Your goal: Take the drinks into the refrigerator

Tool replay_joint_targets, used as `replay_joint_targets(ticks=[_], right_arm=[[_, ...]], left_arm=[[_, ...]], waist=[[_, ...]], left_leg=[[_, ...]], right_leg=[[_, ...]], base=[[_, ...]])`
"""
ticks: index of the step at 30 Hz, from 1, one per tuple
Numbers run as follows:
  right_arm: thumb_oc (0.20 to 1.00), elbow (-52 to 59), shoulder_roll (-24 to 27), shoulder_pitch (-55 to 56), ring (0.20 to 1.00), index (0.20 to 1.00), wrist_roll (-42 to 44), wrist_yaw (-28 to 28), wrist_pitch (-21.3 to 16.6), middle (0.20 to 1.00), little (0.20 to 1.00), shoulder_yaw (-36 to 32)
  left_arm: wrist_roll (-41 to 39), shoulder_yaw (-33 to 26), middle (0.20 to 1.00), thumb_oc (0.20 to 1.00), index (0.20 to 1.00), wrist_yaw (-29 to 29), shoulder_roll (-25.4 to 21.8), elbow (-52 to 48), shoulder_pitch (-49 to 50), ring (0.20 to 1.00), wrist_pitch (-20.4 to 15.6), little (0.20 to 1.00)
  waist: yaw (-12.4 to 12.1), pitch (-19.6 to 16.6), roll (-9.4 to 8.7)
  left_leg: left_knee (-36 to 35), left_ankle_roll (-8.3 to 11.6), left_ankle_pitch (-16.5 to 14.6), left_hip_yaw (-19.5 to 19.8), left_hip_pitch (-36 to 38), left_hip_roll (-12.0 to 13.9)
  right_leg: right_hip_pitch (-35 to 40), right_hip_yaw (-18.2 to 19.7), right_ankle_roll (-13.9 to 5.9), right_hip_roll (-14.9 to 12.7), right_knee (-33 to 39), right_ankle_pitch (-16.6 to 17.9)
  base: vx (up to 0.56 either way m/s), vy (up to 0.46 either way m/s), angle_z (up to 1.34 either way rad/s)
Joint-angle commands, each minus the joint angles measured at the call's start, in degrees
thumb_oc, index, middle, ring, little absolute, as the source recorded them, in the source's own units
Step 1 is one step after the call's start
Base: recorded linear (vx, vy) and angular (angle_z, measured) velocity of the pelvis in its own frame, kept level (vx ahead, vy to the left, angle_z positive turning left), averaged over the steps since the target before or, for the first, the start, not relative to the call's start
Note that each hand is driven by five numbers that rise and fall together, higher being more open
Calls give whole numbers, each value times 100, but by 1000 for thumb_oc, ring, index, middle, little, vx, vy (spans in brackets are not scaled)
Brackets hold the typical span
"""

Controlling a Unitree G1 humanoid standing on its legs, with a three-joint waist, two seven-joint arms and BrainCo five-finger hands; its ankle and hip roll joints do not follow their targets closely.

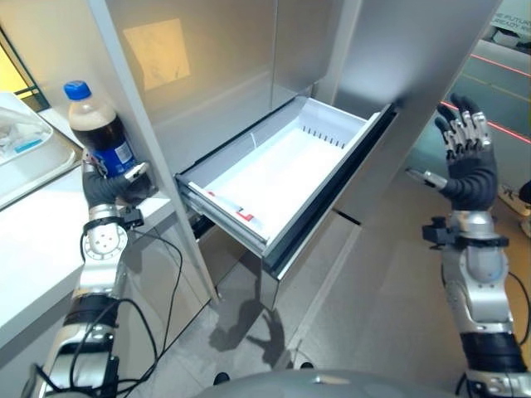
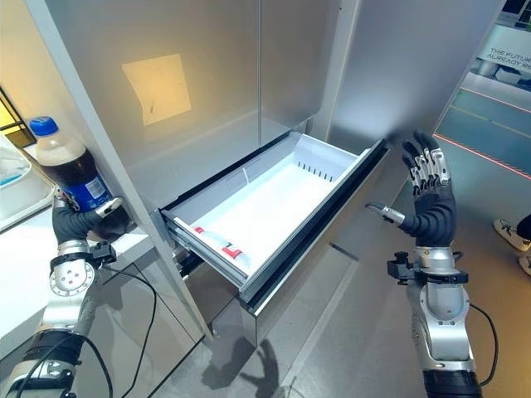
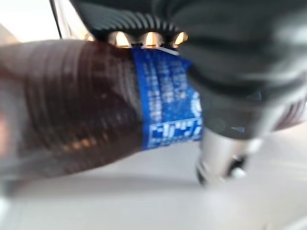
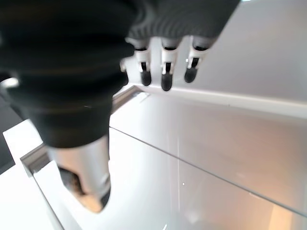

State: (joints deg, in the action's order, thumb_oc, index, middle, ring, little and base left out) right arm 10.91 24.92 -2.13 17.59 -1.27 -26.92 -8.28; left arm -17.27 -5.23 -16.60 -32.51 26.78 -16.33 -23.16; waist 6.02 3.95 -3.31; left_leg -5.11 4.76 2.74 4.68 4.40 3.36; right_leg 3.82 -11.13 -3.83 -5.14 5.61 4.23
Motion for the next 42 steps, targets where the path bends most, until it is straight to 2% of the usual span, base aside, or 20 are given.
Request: replay_joint_targets(ticks=[1,18,21,26,28,29,30,34,35,36,37,38,39,40,41,42], right_arm=[[1000,352,169,-303,1000,1000,215,23,-104,1000,1000,-176],[1000,375,59,-367,1000,1000,162,51,-95,1000,1000,-171],[1000,369,60,-367,1000,1000,142,75,-81,1000,1000,-193],[1000,246,142,-343,1000,1000,174,188,0,1000,1000,-331],[1000,242,148,-338,1000,1000,183,196,-1,1000,1000,-322],[1000,163,182,-331,1000,1000,334,315,35,1000,1000,-313],[1000,69,398,-335,1000,1000,457,480,114,1000,1000,-399],[1000,-74,572,-340,1000,1000,809,656,150,1000,1000,-375],[1000,-151,694,-283,1000,1000,1256,957,278,1000,1000,-286],[1000,-163,701,-281,1000,1000,1271,970,272,1000,1000,-283],[1000,-254,1018,-258,1000,1000,1688,1329,460,1000,1000,-121],[1000,-276,1032,-261,1000,1000,1724,1362,453,1000,1000,-123],[1000,-311,1372,-247,1000,1000,1938,1608,576,1000,1000,-7],[1000,-333,1386,-259,1000,1000,1955,1623,565,1000,1000,1],[1000,-331,1755,-277,1000,1000,2798,2223,861,1000,1000,288],[1000,-343,1761,-276,1000,1000,2817,2242,858,1000,1000,285]], left_arm=[[-183,239,200,200,200,359,-183,246,-933,200,-301,200],[-446,388,200,200,200,698,98,108,-868,200,-308,200],[-602,350,200,200,200,868,116,-223,-747,200,-352,200],[-1207,65,200,200,200,1402,261,-1388,-200,200,-459,200],[-1217,49,200,200,200,1413,263,-1406,-173,200,-448,200],[-1303,-7,200,200,200,1521,281,-1656,-42,200,-445,200],[-1759,-123,200,200,200,1955,332,-2303,230,200,-465,200],[-2218,-144,200,200,200,2322,373,-2857,487,200,-408,200],[-2339,-84,200,200,200,2551,311,-3177,645,200,-344,200],[-2343,-90,200,200,200,2555,314,-3189,661,200,-339,200],[-2611,40,200,200,200,2976,165,-3565,784,200,-246,200],[-2627,29,200,200,200,2993,168,-3571,798,200,-241,200],[-2720,132,200,200,200,3192,3,-3750,939,200,-176,200],[-2733,122,200,200,200,3207,7,-3747,945,200,-178,200],[-2978,366,200,200,200,3590,-239,-4008,1012,200,-41,200],[-2984,365,200,200,200,3595,-239,-4009,1015,200,-40,200]], waist=[[144,64,7],[165,57,73],[154,72,84],[96,109,66],[96,94,74],[71,97,69],[22,115,42],[-19,122,22],[-55,115,2],[-57,118,5],[-93,135,-25],[-91,131,-22],[-115,127,-49],[-112,125,-42],[-132,123,-71],[-132,121,-70]], left_leg=[[11,-439,-493,214,125,-334],[11,-453,-476,167,127,-373],[11,-464,-477,156,122,-379],[11,-480,-409,156,54,-402],[11,-474,-471,151,84,-388],[11,-475,-472,157,80,-391],[11,-487,-413,174,40,-408],[11,-492,-404,181,37,-409],[11,-488,-453,199,56,-400],[11,-487,-461,196,69,-397],[11,-487,-453,196,70,-399],[11,-486,-454,195,72,-400],[11,-482,-450,195,79,-396],[11,-482,-452,193,80,-395],[11,-468,-437,196,77,-391],[11,-468,-438,197,78,-391]], right_leg=[[380,-20,45,220,-131,-551],[399,9,26,177,-104,-504],[381,25,28,173,-126,-502],[312,23,28,153,-146,-450],[344,36,27,167,-134,-492],[342,42,28,168,-125,-490],[310,29,30,159,-124,-448],[319,24,35,159,-119,-442],[351,17,38,166,-108,-482],[364,20,39,169,-105,-485],[366,12,40,166,-117,-481],[368,13,40,166,-117,-483],[371,1,42,168,-131,-483],[371,3,42,169,-132,-484],[358,5,39,174,-152,-483],[359,5,40,174,-152,-485]], base=[[0,0,0],[0,0,0],[0,0,0],[-8,3,0],[15,-5,-1],[-43,-2,0],[0,0,0],[-11,-8,-4],[0,0,0],[0,0,0],[0,0,0],[-17,-18,-3],[-4,-10,-3],[0,0,0],[0,0,0],[0,0,0]])
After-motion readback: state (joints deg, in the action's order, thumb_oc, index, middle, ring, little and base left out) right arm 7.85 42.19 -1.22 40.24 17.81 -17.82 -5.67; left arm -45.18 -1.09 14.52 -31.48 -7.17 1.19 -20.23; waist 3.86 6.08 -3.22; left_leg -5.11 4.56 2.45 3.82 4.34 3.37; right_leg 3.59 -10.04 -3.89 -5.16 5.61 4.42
